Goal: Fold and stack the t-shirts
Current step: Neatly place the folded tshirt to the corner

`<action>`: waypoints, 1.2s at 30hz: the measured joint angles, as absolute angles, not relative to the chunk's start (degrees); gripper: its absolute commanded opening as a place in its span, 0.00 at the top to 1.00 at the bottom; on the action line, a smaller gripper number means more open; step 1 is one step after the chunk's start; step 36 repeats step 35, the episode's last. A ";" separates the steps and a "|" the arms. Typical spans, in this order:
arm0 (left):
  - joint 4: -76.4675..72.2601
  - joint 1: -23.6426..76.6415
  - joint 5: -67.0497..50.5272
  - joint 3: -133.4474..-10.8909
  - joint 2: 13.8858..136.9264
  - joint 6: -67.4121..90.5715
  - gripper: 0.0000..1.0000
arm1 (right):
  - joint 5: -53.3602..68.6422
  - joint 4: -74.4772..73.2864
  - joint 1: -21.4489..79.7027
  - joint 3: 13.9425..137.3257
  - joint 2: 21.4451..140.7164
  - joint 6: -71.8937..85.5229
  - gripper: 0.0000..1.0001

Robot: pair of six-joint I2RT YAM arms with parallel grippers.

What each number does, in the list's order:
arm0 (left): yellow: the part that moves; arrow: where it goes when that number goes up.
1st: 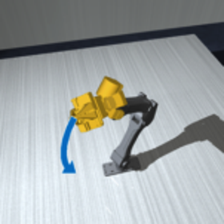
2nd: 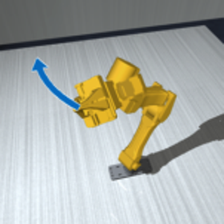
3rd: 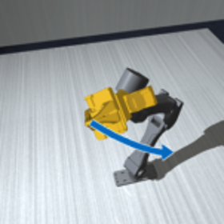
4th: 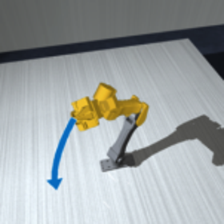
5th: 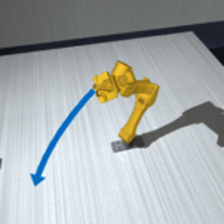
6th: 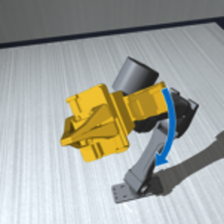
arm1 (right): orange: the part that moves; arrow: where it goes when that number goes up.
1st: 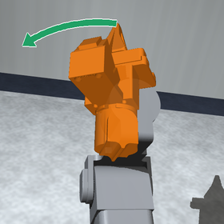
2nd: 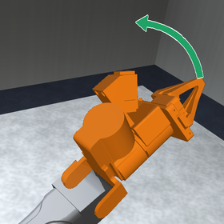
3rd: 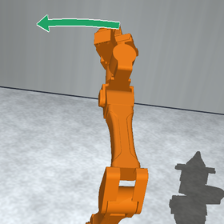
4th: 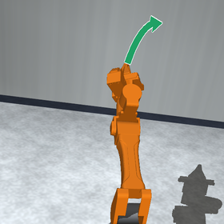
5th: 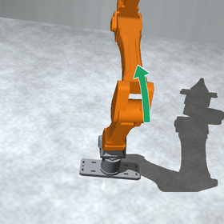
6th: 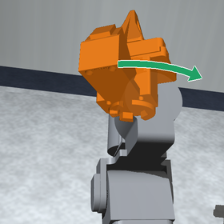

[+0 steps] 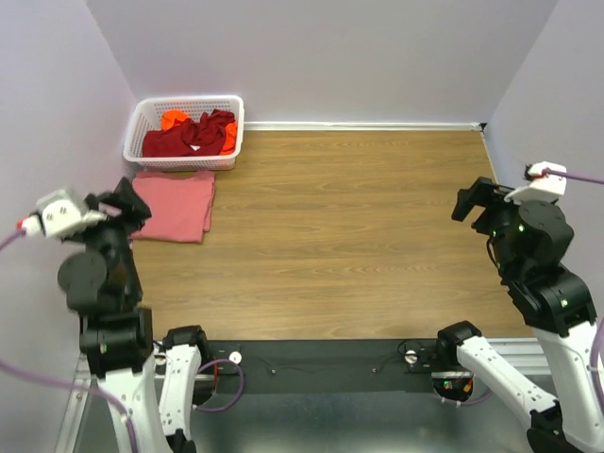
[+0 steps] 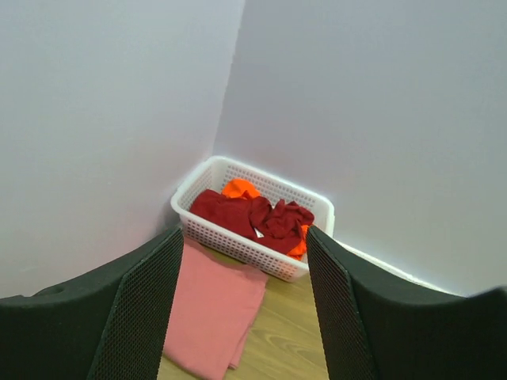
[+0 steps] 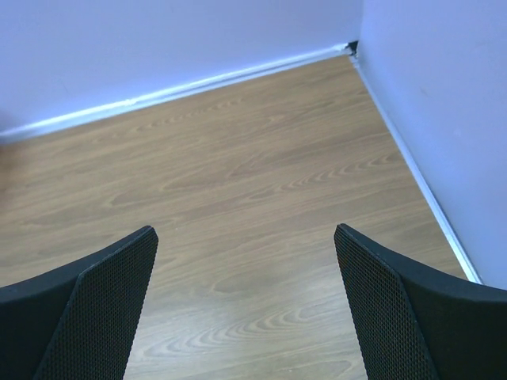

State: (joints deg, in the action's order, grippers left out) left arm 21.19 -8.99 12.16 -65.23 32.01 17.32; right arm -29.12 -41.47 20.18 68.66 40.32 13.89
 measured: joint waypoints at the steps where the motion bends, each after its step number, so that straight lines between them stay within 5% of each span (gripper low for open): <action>1: 23.29 -8.91 13.10 -65.23 28.73 17.39 0.18 | -29.56 -41.28 20.18 68.27 39.05 13.89 0.00; 3: 25.23 -8.86 14.68 -65.54 24.29 17.32 0.07 | -30.39 -40.40 20.18 67.75 36.97 13.61 0.00; 7: 28.45 -8.86 17.65 -67.46 16.75 17.06 0.01 | -30.72 -37.39 20.18 66.15 32.95 11.97 0.00; 18: 29.15 -8.86 25.12 -66.30 3.57 16.12 0.01 | -30.87 -30.87 20.18 59.90 26.39 8.01 0.00; 36: 26.09 -8.86 24.58 -56.47 3.40 20.67 0.01 | -29.06 -26.83 20.18 58.63 25.06 4.89 0.00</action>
